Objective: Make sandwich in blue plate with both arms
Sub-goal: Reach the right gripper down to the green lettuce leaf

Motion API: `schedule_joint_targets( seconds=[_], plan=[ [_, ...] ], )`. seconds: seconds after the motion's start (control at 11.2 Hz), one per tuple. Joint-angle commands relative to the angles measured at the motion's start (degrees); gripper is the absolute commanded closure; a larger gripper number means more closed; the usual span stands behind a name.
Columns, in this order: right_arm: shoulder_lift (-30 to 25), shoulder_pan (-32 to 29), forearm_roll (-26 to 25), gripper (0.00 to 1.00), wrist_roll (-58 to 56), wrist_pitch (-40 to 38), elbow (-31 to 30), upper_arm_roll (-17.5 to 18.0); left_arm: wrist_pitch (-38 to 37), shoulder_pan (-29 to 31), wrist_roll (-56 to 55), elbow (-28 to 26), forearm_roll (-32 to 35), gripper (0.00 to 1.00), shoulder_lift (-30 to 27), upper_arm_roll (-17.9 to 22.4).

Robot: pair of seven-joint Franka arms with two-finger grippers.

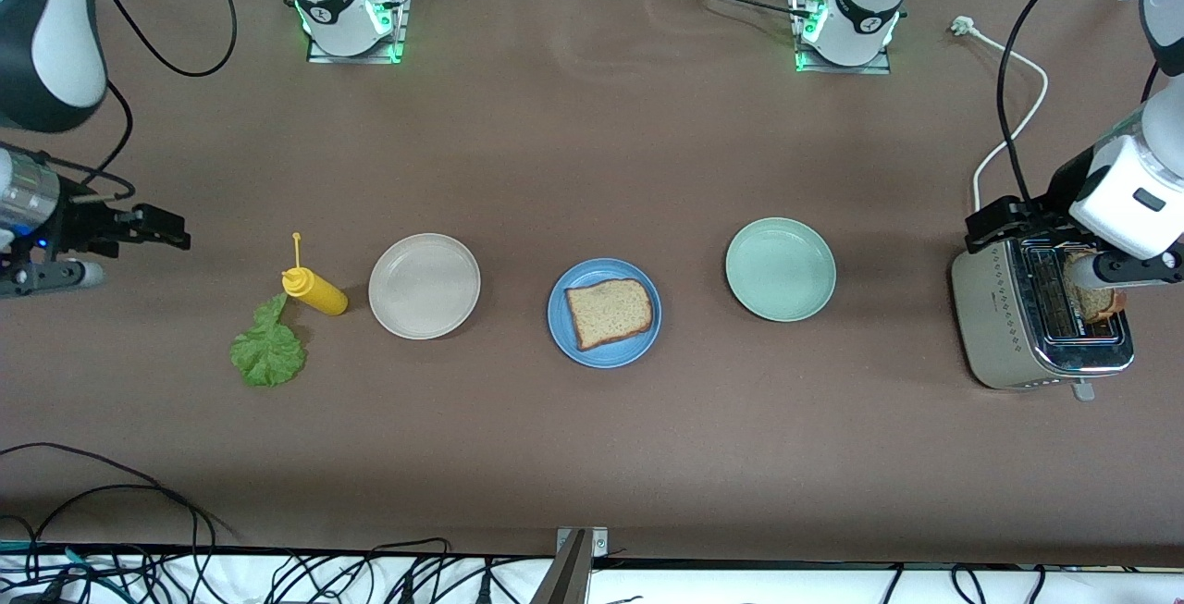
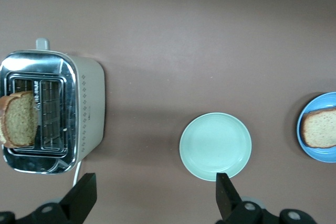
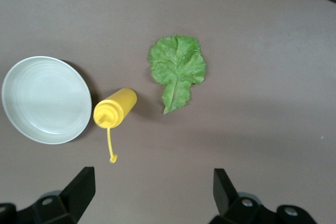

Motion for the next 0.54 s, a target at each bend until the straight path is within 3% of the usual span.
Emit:
schedule_joint_targets(
  seconds=[0.0, 0.45],
  plan=[
    [3.46, -2.50, 3.72, 0.00, -5.57, 2.57, 0.74, 0.02, 0.04, 0.51, 2.47, -6.29, -0.98, 0.00, -5.15, 0.75],
    [4.96, -3.38, 4.09, 0.00, -6.73, 3.81, 0.83, 0.20, 0.30, 1.40, 2.47, -13.32, -0.89, 0.00, -10.68, 0.75]
  ],
)
